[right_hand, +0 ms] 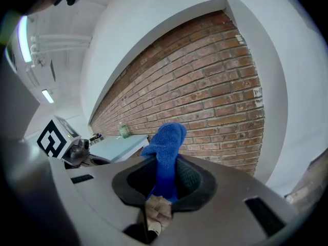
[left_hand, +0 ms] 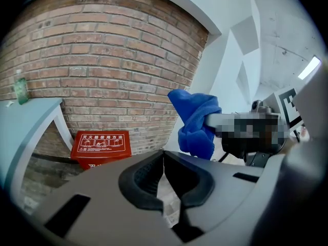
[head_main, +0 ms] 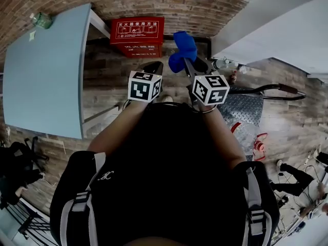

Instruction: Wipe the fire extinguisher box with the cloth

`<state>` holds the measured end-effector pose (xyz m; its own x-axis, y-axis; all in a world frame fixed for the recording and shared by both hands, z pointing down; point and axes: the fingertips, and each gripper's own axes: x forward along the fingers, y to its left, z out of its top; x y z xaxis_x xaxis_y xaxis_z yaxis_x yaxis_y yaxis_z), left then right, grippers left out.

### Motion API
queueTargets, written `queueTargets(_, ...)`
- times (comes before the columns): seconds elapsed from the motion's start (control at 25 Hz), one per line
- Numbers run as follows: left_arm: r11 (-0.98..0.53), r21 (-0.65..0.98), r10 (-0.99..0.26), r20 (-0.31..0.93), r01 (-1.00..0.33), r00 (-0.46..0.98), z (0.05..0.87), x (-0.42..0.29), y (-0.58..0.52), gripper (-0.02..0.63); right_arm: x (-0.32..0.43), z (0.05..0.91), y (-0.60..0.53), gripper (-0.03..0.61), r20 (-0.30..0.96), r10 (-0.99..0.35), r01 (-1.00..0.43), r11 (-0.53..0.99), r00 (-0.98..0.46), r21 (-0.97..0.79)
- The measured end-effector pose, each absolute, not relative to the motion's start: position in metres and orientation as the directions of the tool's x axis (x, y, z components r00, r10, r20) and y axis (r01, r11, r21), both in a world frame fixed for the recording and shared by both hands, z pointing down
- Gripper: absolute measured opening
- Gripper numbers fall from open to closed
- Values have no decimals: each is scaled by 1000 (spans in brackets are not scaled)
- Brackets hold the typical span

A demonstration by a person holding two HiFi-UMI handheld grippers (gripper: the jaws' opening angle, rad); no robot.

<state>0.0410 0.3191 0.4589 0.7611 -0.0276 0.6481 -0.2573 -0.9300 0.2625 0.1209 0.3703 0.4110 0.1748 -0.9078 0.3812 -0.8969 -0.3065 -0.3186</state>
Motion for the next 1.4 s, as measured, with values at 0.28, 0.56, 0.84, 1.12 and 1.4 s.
queueTargets(0.28, -932, 257, -28, 650, -254, 759, 460, 35, 322, 11, 115, 412, 369, 83, 381, -910, -903, -295, 165, -313)
queueTargets(0.56, -933, 252, -34, 646, -255, 763, 457, 34, 318, 11, 107, 414, 368, 83, 392, -907, -912, -281, 152, -298)
queueTargets(0.84, -934, 254, -27, 653, -253, 757, 463, 31, 319, 11, 104, 415, 363, 83, 396, -907, -922, -268, 143, -281)
queueTargets(1.12, -928, 255, -38, 659, -270, 751, 464, 26, 316, 11, 101, 420, 360, 83, 408, -904, -921, -263, 130, -288)
queueTargets(1.4, -925, 260, -36, 668, -278, 743, 468, 20, 317, 11, 97, 424, 359, 83, 420, -900, -923, -255, 117, -289)
